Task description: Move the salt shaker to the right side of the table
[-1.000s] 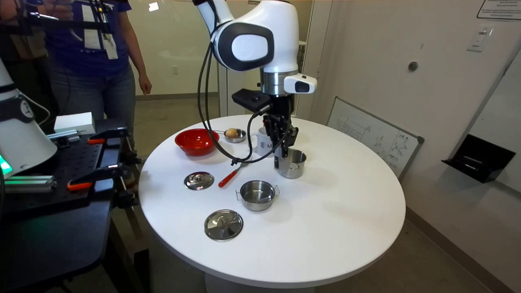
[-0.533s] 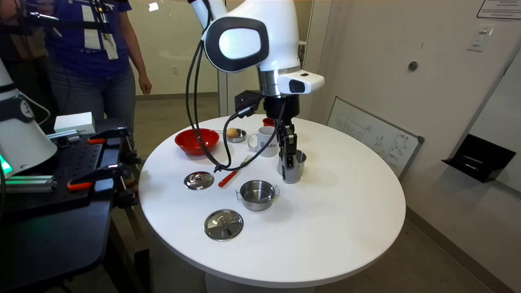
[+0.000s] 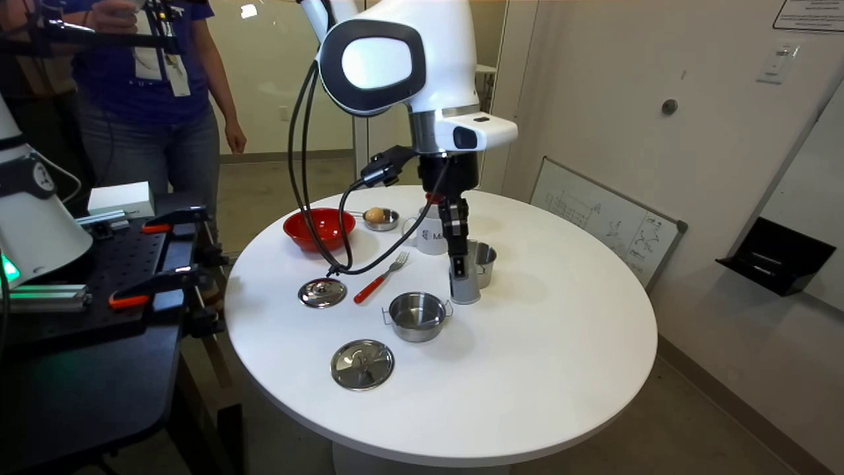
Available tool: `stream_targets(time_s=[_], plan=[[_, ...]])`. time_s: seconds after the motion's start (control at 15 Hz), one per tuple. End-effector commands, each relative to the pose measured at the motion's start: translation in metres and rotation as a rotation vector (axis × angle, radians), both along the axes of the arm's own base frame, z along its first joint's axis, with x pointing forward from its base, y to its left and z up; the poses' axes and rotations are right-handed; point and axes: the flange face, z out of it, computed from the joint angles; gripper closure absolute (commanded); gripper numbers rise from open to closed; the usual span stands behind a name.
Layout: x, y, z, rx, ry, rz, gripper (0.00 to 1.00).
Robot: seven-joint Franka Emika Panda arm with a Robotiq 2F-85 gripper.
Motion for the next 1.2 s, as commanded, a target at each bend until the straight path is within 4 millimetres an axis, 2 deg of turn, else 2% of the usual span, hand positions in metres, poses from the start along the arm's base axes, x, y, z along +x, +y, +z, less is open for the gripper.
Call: stream_targets(time_s=[0.0, 0.6, 1.13], plan=[[0.000, -0.011, -0.009, 0.032, -0.002, -0.048, 0.84], [-0.045, -0.060, -0.023, 0.116, -0.037, -0.314, 0.84], [-0.062, -0.050, -0.061, 0.264, -0.032, -0.430, 0.84]])
